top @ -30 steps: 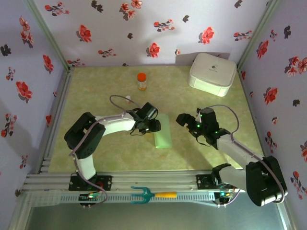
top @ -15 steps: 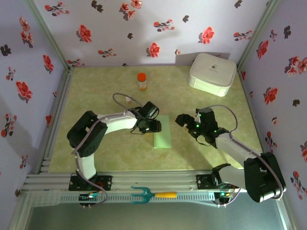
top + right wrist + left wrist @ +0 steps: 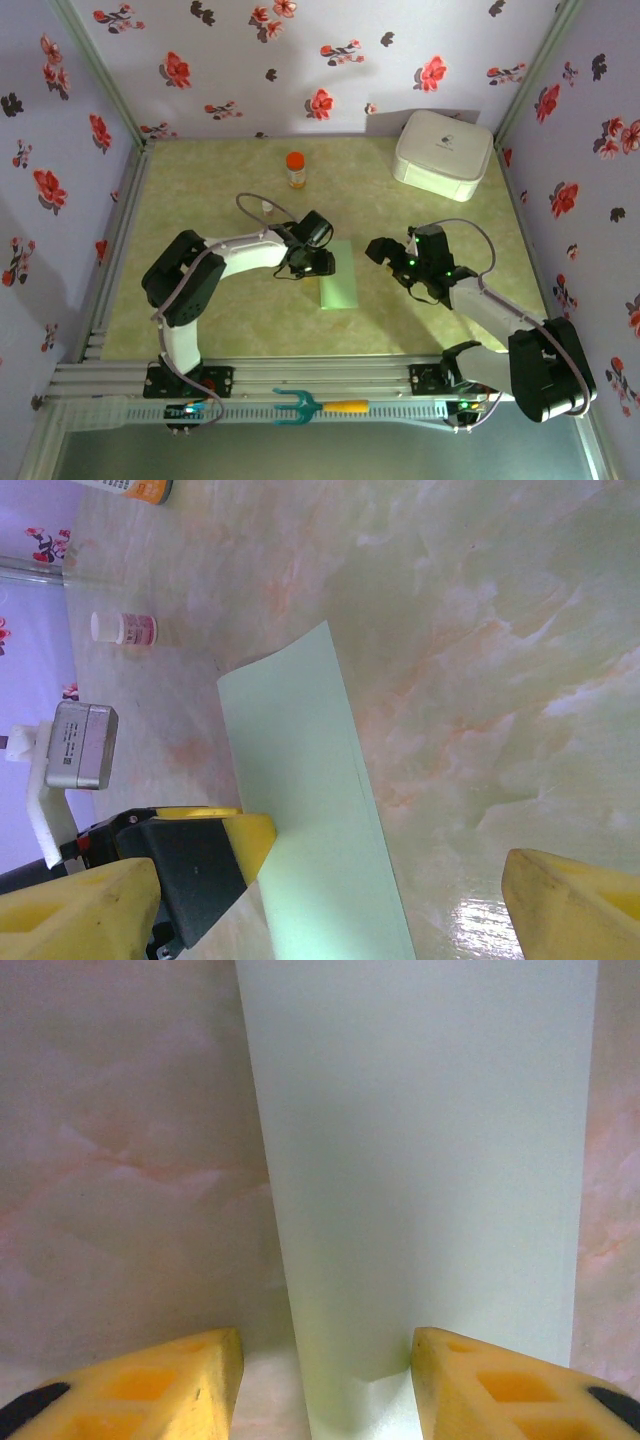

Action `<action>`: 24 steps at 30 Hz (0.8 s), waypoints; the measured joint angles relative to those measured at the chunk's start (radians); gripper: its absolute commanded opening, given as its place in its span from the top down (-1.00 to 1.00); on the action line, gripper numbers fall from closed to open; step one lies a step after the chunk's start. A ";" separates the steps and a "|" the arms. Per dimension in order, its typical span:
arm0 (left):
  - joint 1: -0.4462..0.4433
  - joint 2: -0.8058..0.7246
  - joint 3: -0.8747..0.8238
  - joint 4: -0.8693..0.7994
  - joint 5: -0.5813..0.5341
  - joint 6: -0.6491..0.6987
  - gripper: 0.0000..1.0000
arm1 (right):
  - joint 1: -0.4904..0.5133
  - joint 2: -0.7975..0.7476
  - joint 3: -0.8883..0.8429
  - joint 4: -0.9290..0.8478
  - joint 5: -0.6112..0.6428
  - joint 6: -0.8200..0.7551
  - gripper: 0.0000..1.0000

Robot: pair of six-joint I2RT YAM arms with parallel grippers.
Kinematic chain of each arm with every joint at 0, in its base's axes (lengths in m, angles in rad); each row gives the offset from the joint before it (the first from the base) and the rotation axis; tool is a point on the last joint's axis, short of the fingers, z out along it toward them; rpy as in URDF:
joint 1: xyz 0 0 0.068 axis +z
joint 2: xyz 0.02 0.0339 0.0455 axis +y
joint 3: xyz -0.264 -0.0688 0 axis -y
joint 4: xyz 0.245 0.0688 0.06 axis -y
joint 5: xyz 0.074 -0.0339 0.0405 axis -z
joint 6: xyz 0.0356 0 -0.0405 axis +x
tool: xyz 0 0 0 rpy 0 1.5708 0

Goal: Fold a paper plane with a square sheet of paper (pick it up from the middle)
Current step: First fold the square sheet of paper in half at the center of the table.

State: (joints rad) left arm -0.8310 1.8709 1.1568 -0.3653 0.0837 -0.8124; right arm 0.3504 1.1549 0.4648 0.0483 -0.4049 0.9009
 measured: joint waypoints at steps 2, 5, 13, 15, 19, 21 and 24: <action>0.000 0.000 0.000 0.001 -0.002 -0.002 -0.05 | 0.000 0.000 0.000 0.000 0.000 0.000 -0.80; 0.000 0.000 0.000 0.001 -0.002 -0.005 -0.06 | 0.000 0.000 0.000 -0.001 0.000 0.000 -0.80; 0.000 0.010 0.013 -0.013 -0.002 -0.005 -0.07 | 0.000 -0.001 0.003 -0.013 0.000 0.000 -0.82; 0.000 0.011 0.016 -0.014 -0.002 -0.004 -0.08 | 0.000 -0.001 0.003 -0.018 0.000 0.000 -0.82; 0.000 0.017 0.025 -0.024 -0.002 -0.004 -0.09 | 0.000 -0.001 0.004 -0.023 0.001 0.000 -0.82; 0.000 0.023 0.032 -0.032 -0.002 -0.003 -0.09 | 0.000 -0.001 0.005 -0.025 0.001 0.000 -0.82; 0.000 0.030 0.043 -0.045 -0.002 -0.003 -0.09 | 0.000 -0.001 0.006 -0.028 0.002 0.000 -0.83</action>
State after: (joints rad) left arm -0.8310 1.9007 1.1999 -0.4103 0.0814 -0.8154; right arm 0.3500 1.1538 0.4706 0.0200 -0.4034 0.9009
